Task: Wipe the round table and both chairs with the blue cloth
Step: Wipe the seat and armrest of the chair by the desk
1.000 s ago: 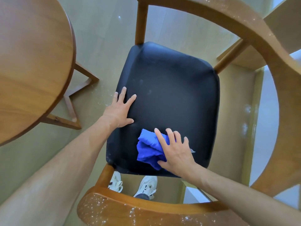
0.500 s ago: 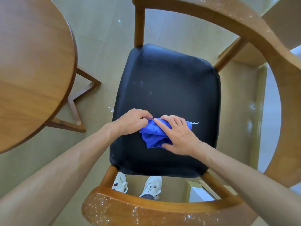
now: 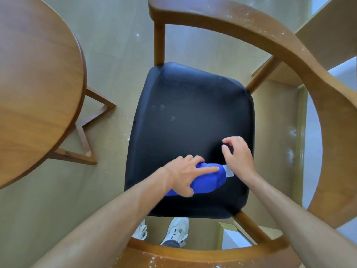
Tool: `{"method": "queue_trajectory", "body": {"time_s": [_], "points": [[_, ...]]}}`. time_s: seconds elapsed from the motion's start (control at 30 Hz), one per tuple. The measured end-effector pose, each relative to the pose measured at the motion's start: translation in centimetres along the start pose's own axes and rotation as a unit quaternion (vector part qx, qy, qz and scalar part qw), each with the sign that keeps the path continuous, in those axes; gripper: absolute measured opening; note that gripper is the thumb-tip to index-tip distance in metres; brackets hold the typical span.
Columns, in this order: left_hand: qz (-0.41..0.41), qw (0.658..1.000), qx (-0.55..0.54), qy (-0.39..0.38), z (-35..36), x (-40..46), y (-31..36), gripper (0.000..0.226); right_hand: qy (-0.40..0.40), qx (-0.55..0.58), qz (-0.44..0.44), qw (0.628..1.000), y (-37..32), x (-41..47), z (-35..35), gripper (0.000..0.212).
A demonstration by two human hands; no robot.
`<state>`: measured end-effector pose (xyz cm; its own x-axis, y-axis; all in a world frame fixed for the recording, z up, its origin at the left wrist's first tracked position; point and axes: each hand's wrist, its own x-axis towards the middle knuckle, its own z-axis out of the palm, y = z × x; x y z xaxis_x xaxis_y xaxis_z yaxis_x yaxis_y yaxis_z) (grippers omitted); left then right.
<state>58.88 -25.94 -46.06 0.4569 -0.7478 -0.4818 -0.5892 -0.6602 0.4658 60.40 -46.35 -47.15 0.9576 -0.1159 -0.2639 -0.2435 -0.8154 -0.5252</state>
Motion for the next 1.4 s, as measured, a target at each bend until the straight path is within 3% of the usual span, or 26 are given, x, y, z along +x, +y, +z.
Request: {"method": "queue_trajectory", "body": {"time_s": [0.17,0.37,0.5,0.63,0.73,0.87,1.03,1.13,1.23,1.3,1.4], "points": [[0.008,0.997,0.076,0.018,3.0,-0.5,1.0,0.091,0.022,-0.013,0.043,0.999,0.7,0.5,1.7,0.02],[-0.111,0.99,0.016,0.084,2.2,-1.3,-1.2,0.074,0.05,-0.015,0.063,0.997,-0.5,0.7,3.4,0.022],[-0.234,0.94,-0.042,0.246,2.7,-4.2,-5.6,0.082,0.047,-0.075,-0.009,0.996,-1.5,0.7,4.9,0.034],[-0.303,0.914,0.006,0.269,3.9,-3.4,-4.1,0.088,0.061,-0.093,-0.051,0.992,-3.6,1.5,6.8,0.042],[-0.285,0.923,0.006,0.258,3.8,-2.7,-3.5,0.088,0.046,-0.139,-0.046,0.988,-4.0,2.5,8.2,0.051],[-0.227,0.936,0.103,0.249,3.8,-2.4,-5.7,0.091,0.052,-0.214,-0.054,0.974,-2.9,2.4,10.4,0.053],[-0.167,0.933,0.124,0.292,3.2,-2.1,-9.3,0.082,0.074,-0.224,-0.053,0.97,-2.4,2.3,11.1,0.054],[-0.257,0.904,0.032,0.34,-0.4,-1.7,-13.2,0.078,0.081,-0.221,-0.05,0.971,-2.6,2.2,11.2,0.056],[-0.415,0.826,-0.127,0.36,-6.2,0.1,-20.4,0.071,0.099,-0.218,-0.047,0.97,-2.5,2.3,11.4,0.057],[-0.435,0.803,-0.234,0.333,-8.7,1.6,-24.4,0.07,0.12,-0.207,-0.052,0.97,-2.3,2.4,11.8,0.057],[-0.429,0.789,-0.291,0.33,-7.4,2.8,-25.1,0.061,0.14,-0.199,-0.059,0.968,-2.2,2.9,12.1,0.058]]}}
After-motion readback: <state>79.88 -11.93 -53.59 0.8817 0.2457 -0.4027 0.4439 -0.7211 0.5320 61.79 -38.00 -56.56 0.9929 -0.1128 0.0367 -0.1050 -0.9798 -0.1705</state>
